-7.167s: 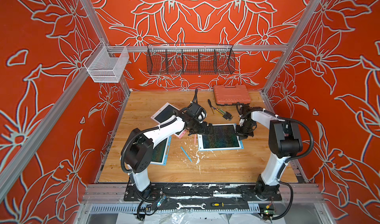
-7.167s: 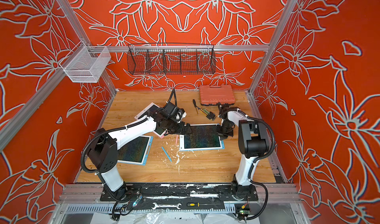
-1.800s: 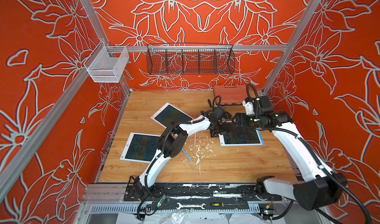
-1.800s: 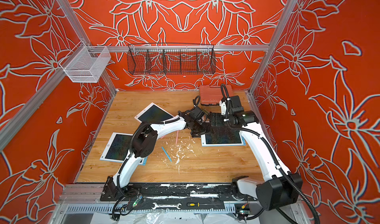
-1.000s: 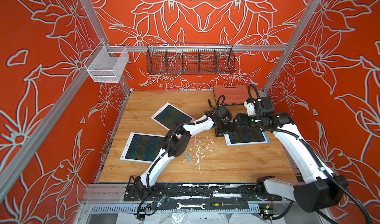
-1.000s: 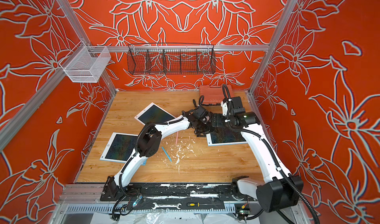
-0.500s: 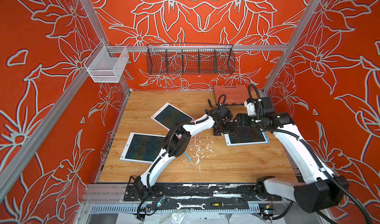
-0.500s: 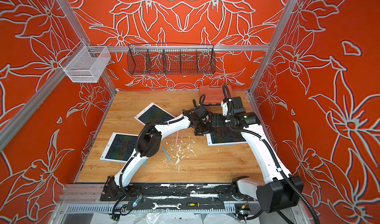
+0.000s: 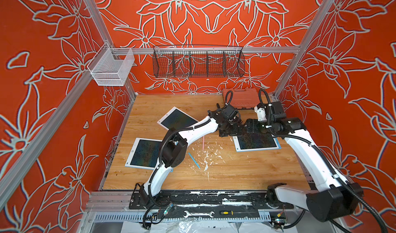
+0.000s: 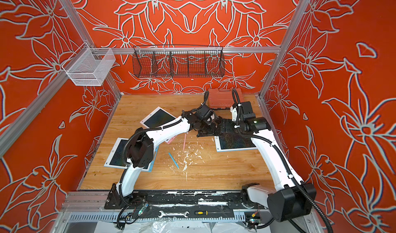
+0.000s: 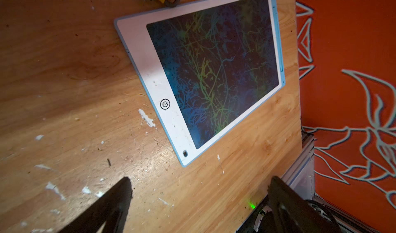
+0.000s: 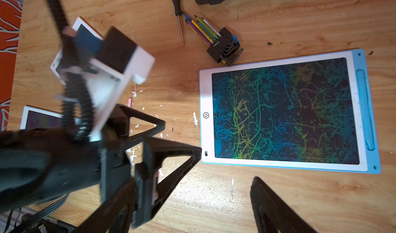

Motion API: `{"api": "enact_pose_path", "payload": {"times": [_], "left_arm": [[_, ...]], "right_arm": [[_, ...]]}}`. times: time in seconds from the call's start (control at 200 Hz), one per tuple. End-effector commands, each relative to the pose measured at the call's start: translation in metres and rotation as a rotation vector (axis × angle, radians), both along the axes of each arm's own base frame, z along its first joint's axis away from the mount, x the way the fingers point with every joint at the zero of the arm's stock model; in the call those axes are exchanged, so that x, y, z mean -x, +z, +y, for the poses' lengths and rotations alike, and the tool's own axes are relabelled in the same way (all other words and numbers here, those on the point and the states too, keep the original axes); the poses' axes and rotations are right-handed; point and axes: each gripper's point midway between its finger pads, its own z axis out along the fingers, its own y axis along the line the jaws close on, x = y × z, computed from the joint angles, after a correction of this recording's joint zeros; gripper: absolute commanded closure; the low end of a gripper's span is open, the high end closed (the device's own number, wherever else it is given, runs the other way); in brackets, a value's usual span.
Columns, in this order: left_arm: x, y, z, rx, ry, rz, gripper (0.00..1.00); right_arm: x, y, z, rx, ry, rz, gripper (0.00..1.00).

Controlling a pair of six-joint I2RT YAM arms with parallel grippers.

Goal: Place the stylus back onto the writing tablet
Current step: Move the writing tablet to the center of the board.

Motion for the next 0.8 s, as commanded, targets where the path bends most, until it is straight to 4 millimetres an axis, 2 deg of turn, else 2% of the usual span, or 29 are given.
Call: {"api": "enact_pose_path", "payload": {"times": [0.0, 0.13, 0.35, 0.515, 0.796], "left_arm": [[0.008, 0.010, 0.023, -0.064, 0.012, -0.034, 0.03], [0.014, 0.013, 0.051, -0.086, 0.047, -0.017, 0.03], [0.014, 0.017, 0.110, -0.105, 0.132, 0.012, 0.03], [0.005, 0.021, 0.148, -0.103, 0.172, 0.027, 0.03], [-0.023, 0.026, 0.207, -0.068, 0.224, 0.045, 0.03]], "right_arm": [[0.005, -0.003, 0.001, -0.032, -0.027, 0.022, 0.15], [0.006, -0.012, 0.001, -0.046, -0.053, 0.050, 0.15], [0.007, -0.030, 0.002, -0.078, -0.099, 0.104, 0.15], [0.004, -0.040, 0.005, -0.107, -0.138, 0.132, 0.16], [-0.008, -0.054, 0.016, -0.115, -0.213, 0.179, 0.17]]}}
